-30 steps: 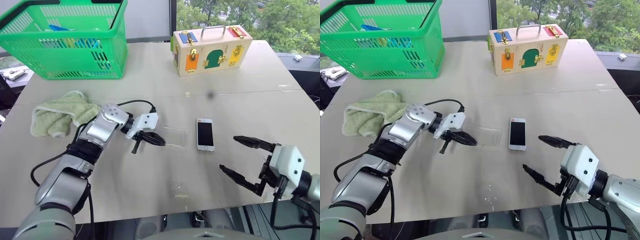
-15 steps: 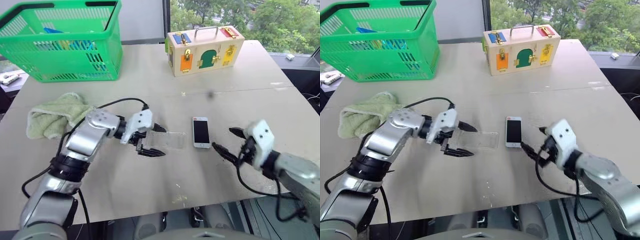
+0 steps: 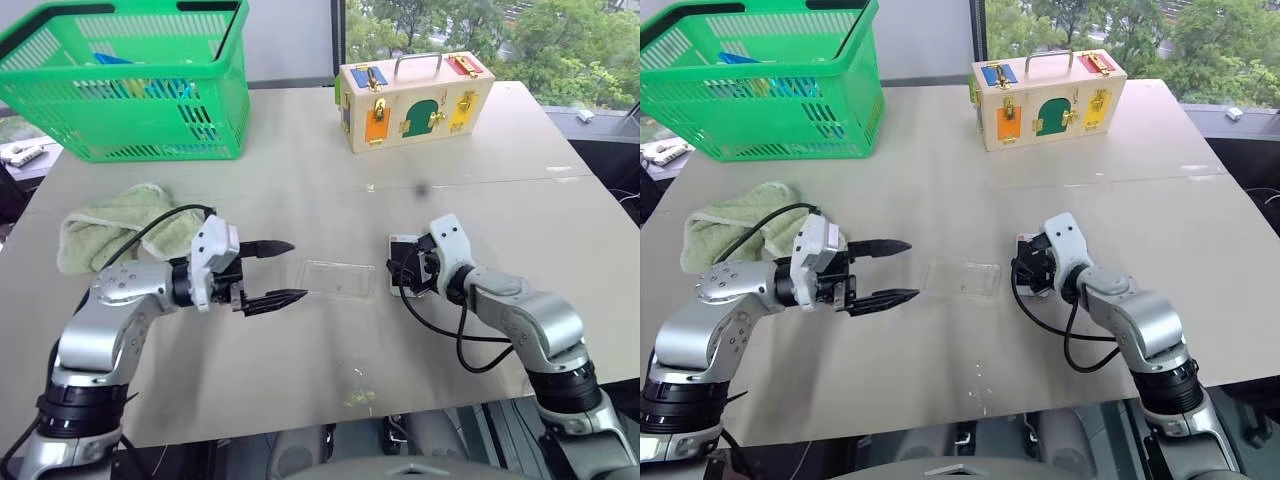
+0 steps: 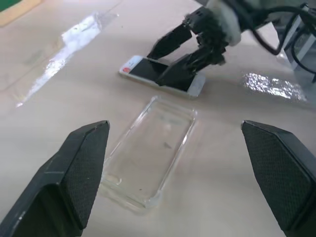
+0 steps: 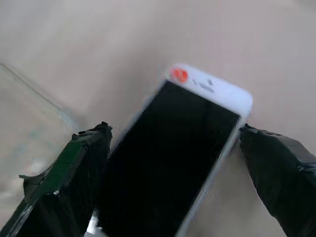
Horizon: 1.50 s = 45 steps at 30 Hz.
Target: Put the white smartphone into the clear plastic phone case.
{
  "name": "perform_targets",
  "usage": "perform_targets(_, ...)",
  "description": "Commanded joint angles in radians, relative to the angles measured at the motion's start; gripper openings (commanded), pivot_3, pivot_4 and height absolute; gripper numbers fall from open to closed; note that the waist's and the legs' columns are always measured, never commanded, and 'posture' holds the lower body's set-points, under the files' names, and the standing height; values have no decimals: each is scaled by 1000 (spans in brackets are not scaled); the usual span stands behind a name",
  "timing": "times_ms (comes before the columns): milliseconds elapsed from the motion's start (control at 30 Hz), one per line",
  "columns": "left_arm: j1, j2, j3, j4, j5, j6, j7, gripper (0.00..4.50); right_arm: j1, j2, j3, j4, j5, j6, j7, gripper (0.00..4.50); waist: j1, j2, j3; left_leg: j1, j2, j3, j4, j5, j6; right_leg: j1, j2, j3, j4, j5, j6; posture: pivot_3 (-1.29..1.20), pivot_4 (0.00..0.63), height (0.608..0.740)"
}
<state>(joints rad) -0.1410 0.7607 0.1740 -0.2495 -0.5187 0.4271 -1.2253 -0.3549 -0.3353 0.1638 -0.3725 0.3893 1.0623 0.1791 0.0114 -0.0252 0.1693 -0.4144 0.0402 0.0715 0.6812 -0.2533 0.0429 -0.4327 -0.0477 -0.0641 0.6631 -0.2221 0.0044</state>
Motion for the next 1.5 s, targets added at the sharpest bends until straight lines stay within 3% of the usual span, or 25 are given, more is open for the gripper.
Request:
perform_targets(33, 24, 24, 53, -25, -46, -8, -4, 4415, -21, 30, 8, 5, -23, 106, -38, 4500, 0, -1, 0, 0, 1, 0, 0, 0, 0, 0, 0, 0, 0, 0, 0, 0, 150, 740)
perform_targets(300, 55, 69, 84, -50, -82, 11, 4, 4415, -121, 156, 13, 22, -80, 475, -142, 4500, -13, 0, -4, 1, 2, 0, 0, 0, 0, 0, -2, 0, 0, 0, -1, 0, 150, 740)
perform_targets(500, 55, 60, 61, -24, -71, -9, 6, 4415, -155, 246, -39, 99, -138, 552, -203, 4500, -19, -3, -9, 0, 1, -1, 0, 0, 0, 1, -2, -1, -1, 0, -1, 0, 150, 740)
perform_targets(633, 48, 55, 47, -15, -67, -21, 14, 4500, -122, 214, 11, 84, -144, 552, -196, 3278, -20, -3, -15, 0, 1, -1, 0, 0, 0, 1, -4, -2, -1, 0, -1, 0, 150, 740)
perform_targets(667, 47, 54, 45, -15, -66, -21, 17, 4500, -118, 181, 31, 68, -138, 552, -183, 3014, -20, -3, -16, 1, 1, -1, 0, 0, 0, 2, -4, -2, -2, 0, -1, 0, 150, 740)
perform_targets(767, 31, 49, 37, -20, -66, -10, 35, 4500, -112, 10, 113, -5, -108, 528, -100, 2977, -13, -2, -16, 1, 0, -2, -1, 0, 0, 2, -6, -3, -3, 0, -1, 0, 150, 740)
perform_targets(900, 10, 46, 19, -33, -70, 7, 63, 4500, -81, -234, 171, -75, -65, 348, 85, 2968, 9, -2, -16, -1, -2, -3, -1, -2, 3, 3, -8, -4, -7, 0, 0, 0, 150, 740)
perform_targets(1000, -9, 40, 7, -50, -76, 25, 90, 4500, -38, -424, 197, -73, -54, 85, 325, 2964, 17, 1, -14, -2, -3, -1, -1, -4, 6, 3, -7, -4, -11, -1, 1, 0, 150, 740)
perform_targets(1067, -21, 37, 4, -58, -80, 35, 103, 4500, -31, -497, 215, -37, -49, 8, 433, 2955, 17, 1, -14, -2, -4, -1, -1, -5, 8, 4, -7, -4, -11, -2, 3, 0, 150, 740)
perform_targets(1100, -24, 36, 3, -66, -84, 43, 111, 4500, -32, -499, 196, 1, -32, 12, 456, 2955, 15, 0, -14, -2, -4, -1, -1, -6, 9, 5, -7, -4, -12, -2, 4, 0, 150, 740)
perform_targets(1200, -28, 37, 5, -87, -92, 63, 130, 4500, -38, -508, 189, 67, -44, -5, 495, 4432, 6, 0, -14, -2, -3, 0, -2, -6, 9, 5, -6, -3, -12, -2, 4, 0, 150, 740)
perform_targets(1300, -27, 43, 17, -116, -107, 90, 151, 4500, -43, -458, 146, 69, -55, 53, 433, 4476, 6, -1, -15, -2, -3, 0, -3, -6, 9, 5, -7, -3, -12, -2, 4, 0, 150, 740)
perform_targets(1500, -18, 65, 48, -197, -162, 169, 194, 4500, -23, -298, 34, -28, -12, 341, 311, 4476, 5, -2, -15, 0, -2, 0, -3, -6, 8, 5, -8, -2, -11, -2, 4, 0, 150, 740)
